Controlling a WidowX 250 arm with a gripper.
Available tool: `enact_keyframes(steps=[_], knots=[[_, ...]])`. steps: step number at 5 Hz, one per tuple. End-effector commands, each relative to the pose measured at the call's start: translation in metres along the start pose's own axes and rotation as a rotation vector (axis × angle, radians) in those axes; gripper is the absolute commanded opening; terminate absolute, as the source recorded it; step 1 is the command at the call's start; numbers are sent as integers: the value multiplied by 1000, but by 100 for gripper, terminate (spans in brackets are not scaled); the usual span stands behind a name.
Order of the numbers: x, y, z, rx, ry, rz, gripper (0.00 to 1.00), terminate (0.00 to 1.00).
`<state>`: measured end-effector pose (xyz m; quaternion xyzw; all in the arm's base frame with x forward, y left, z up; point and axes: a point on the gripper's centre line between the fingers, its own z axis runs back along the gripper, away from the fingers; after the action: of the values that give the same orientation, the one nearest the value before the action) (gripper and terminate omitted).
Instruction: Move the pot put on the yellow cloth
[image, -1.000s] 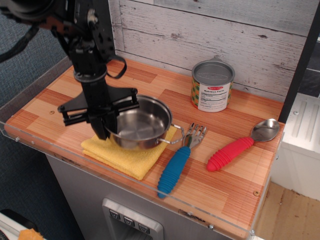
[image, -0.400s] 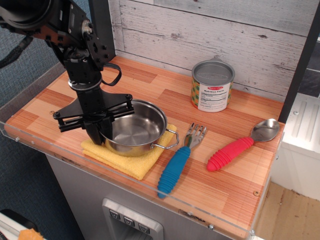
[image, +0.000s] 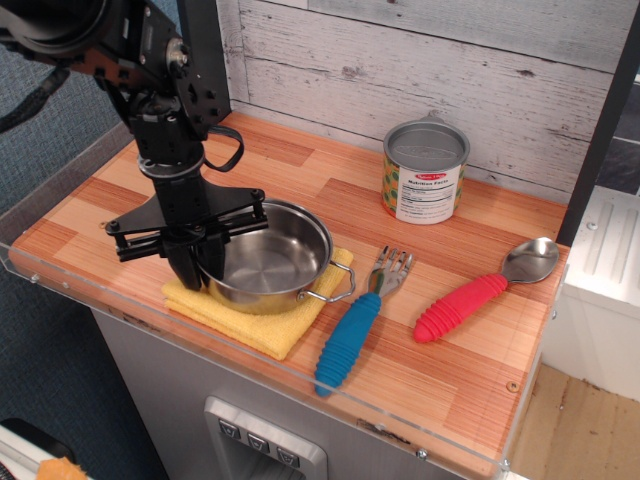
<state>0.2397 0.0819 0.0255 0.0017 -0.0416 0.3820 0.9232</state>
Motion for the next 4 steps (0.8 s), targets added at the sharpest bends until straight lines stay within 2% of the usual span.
enact_keyframes(steps=[1,2,3,4], knots=[[15,5,33,-21,-34,16,100,0],[15,3,47,28,40,60,100,0],[23,-10,56,69,61,83,100,0],[34,-25,64,93,25,103,100,0]])
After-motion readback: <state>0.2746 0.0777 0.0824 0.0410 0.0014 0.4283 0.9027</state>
